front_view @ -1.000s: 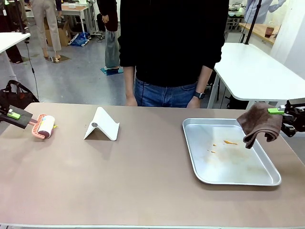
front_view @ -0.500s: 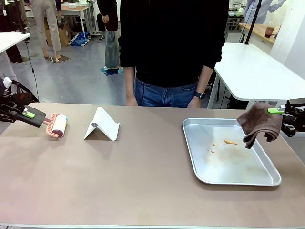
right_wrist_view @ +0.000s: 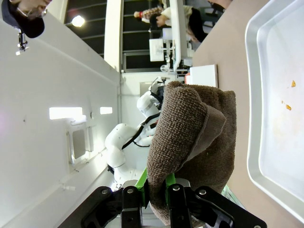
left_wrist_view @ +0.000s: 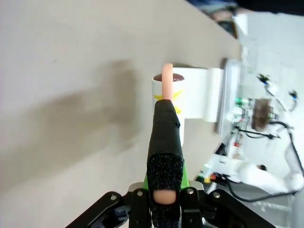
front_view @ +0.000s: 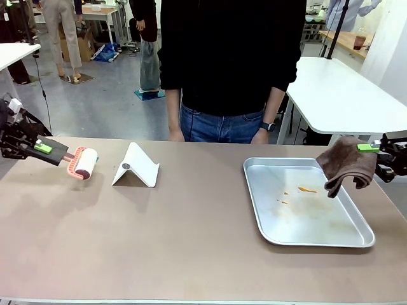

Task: Clean the surface of the table.
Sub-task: If a person points to the right, clean the right side of the table with your right hand, and if they point to the left, clean the left side with your left hand.

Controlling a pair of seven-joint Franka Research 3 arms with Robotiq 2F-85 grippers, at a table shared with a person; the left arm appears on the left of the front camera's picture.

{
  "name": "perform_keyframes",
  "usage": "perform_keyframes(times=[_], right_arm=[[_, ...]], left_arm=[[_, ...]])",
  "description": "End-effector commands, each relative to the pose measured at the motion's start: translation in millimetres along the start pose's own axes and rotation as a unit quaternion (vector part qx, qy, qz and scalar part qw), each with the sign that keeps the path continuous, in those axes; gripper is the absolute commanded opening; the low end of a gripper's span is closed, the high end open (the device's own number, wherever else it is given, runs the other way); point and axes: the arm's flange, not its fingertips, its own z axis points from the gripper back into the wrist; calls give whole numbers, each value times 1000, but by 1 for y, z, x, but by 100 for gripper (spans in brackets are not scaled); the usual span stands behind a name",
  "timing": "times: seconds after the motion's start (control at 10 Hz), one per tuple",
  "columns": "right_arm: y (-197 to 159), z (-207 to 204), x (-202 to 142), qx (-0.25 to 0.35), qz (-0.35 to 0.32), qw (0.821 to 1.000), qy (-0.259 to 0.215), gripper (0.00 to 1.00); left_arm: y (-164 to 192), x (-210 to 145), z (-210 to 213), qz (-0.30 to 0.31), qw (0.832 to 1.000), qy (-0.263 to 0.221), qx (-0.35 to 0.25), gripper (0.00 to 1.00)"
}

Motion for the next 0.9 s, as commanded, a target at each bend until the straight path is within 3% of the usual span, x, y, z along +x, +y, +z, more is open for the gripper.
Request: perform_keyframes(times=[0.0,0.4,0.6,0.8], right_arm=[[6,2,-1,6,-6,1000,2,0],[6,2,-1,6,-6,1000,2,0],[6,2,-1,6,-6,1000,2,0],[6,2,-1,6,-6,1000,2,0]], left_arm=[[-19,-29,29,-34,998,-14,-60,22],[-26,-94,97,-31,998,3,-57,22],[-12,-133,134,-14,997,11,-72,22],[9,-162,149,11,995,-12,-98,22]])
